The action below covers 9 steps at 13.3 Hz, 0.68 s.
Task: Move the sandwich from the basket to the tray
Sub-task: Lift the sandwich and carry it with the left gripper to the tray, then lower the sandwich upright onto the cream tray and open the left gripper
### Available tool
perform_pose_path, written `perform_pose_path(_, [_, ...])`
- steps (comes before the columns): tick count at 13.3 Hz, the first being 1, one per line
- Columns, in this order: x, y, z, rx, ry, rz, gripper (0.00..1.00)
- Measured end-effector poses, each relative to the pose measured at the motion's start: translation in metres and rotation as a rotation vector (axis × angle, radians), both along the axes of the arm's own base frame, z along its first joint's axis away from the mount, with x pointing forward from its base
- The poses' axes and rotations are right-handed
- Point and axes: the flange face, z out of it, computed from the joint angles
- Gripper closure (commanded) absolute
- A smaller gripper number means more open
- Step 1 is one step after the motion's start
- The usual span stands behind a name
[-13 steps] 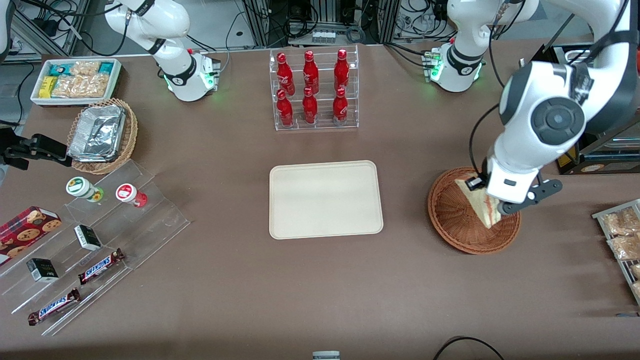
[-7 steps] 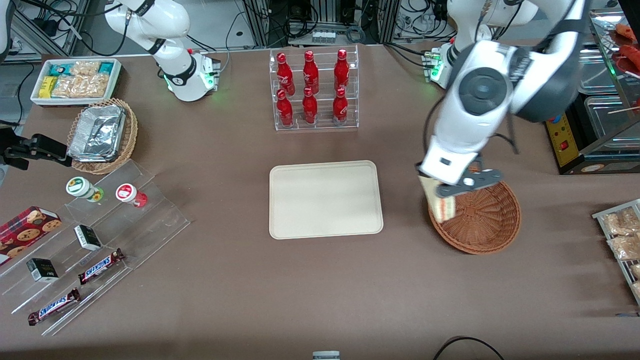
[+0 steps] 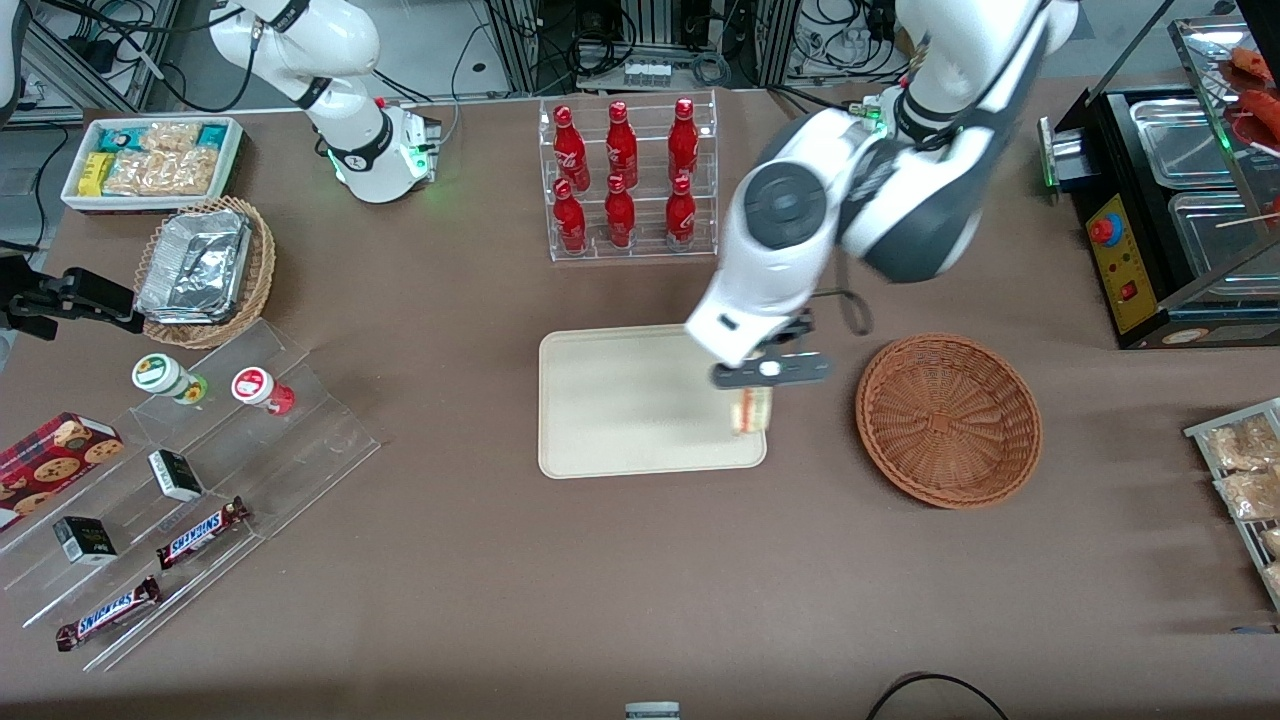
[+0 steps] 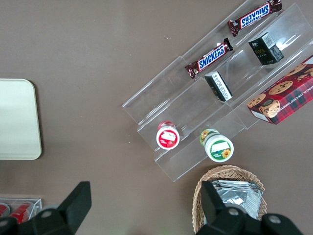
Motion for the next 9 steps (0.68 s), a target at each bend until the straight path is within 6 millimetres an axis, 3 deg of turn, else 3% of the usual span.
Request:
perform_pose_path(3, [-0.011,-0.041,-0.04,-0.035,0.023,-0.041,1.0])
perform_pose_path(9, [-0.029,-0.084,-0.12,-0.039,0.052,-0.044,1.0])
